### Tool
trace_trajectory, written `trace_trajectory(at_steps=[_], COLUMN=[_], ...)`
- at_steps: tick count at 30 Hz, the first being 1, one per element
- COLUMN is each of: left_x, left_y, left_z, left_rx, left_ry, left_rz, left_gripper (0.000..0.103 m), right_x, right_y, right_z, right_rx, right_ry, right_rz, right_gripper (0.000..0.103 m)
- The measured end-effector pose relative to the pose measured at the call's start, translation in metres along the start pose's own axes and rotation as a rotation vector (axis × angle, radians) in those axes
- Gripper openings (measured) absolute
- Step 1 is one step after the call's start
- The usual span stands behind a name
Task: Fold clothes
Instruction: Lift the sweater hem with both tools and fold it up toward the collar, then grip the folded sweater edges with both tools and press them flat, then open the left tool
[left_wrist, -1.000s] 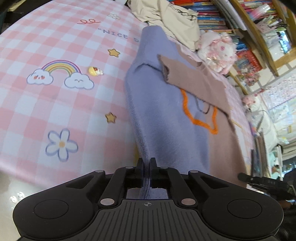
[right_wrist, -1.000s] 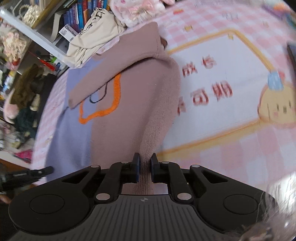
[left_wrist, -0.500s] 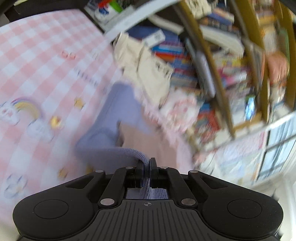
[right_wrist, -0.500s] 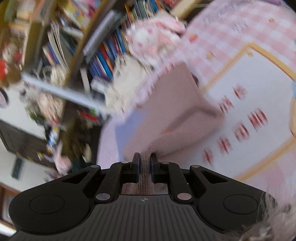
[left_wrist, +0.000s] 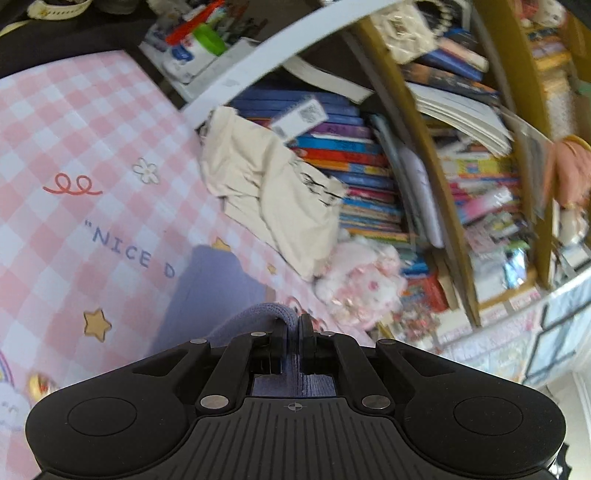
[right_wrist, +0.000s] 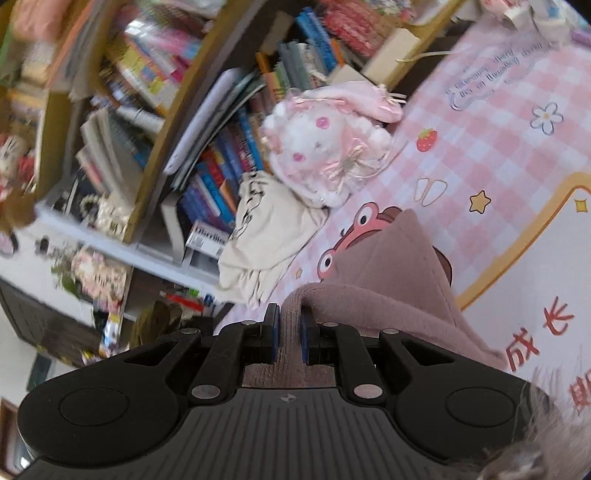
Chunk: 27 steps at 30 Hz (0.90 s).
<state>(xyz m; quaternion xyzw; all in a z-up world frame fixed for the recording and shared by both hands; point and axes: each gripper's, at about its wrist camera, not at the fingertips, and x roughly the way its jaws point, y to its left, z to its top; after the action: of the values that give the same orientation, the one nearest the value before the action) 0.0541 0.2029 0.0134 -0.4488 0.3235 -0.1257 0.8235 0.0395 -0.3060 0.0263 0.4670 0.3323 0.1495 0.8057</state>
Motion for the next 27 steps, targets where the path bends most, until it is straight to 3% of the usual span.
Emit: trace_trajectory(at_steps=[8, 11, 12, 13, 17, 21, 22, 23, 24, 25, 26, 27], left_x=[0.055, 0.076, 0.081, 0.086, 0.075, 0.064, 0.06, 0.056, 0.053, 0.05, 0.048, 0.045], left_y=[0.012, 0.013, 0.013, 0.013, 0.003, -0.018, -0.02, -0.023, -0.016, -0.01, -0.003, 0.003], left_z=[0.017, 0.02, 0.021, 0.022, 0.026, 0.008, 0.005, 0.003, 0.006, 0.009, 0.012, 0.016], left_rx=[0.042, 0.087, 0.103, 0.12, 0.241, 0.482, 0.492, 0.501, 0.406, 0.312, 0.217, 0.122], left_ry=[0.059, 0.091, 0.105, 0.119, 0.14, 0.11, 0.096, 0.082, 0.083, 0.084, 0.084, 0.085], left_rz=[0.142, 0.209, 0.226, 0.241, 0.233, 0.315, 0.308, 0.299, 0.238, 0.177, 0.116, 0.056], left_gripper=[0.005, 0.01, 0.011, 0.012, 0.013, 0.014, 0.017, 0.029, 0.04, 0.066, 0.082, 0.083], right_x=[0.049, 0.068, 0.07, 0.071, 0.061, 0.066, 0.07, 0.073, 0.076, 0.079, 0.082, 0.087], right_y=[-0.029, -0.035, -0.034, -0.032, -0.013, 0.008, 0.011, 0.013, 0.014, 0.014, 0.014, 0.014], right_z=[0.021, 0.025, 0.028, 0.03, 0.037, 0.025, 0.02, 0.014, 0.009, 0.006, 0.002, 0.0], right_rx=[0.098, 0.093, 0.072, 0.043, -0.186, -0.526, -0.59, -0.638, -0.67, -0.686, -0.693, -0.689], right_ry=[-0.003, -0.01, -0.021, -0.034, -0.076, -0.016, 0.006, 0.025, 0.041, 0.052, 0.062, 0.073], right_rz=[-0.113, -0.186, -0.216, -0.242, -0.299, -0.394, -0.405, -0.406, -0.404, -0.399, -0.39, -0.38], right_gripper=[0.012, 0.024, 0.036, 0.04, 0.041, 0.042, 0.042, 0.042, 0.043, 0.044, 0.046, 0.048])
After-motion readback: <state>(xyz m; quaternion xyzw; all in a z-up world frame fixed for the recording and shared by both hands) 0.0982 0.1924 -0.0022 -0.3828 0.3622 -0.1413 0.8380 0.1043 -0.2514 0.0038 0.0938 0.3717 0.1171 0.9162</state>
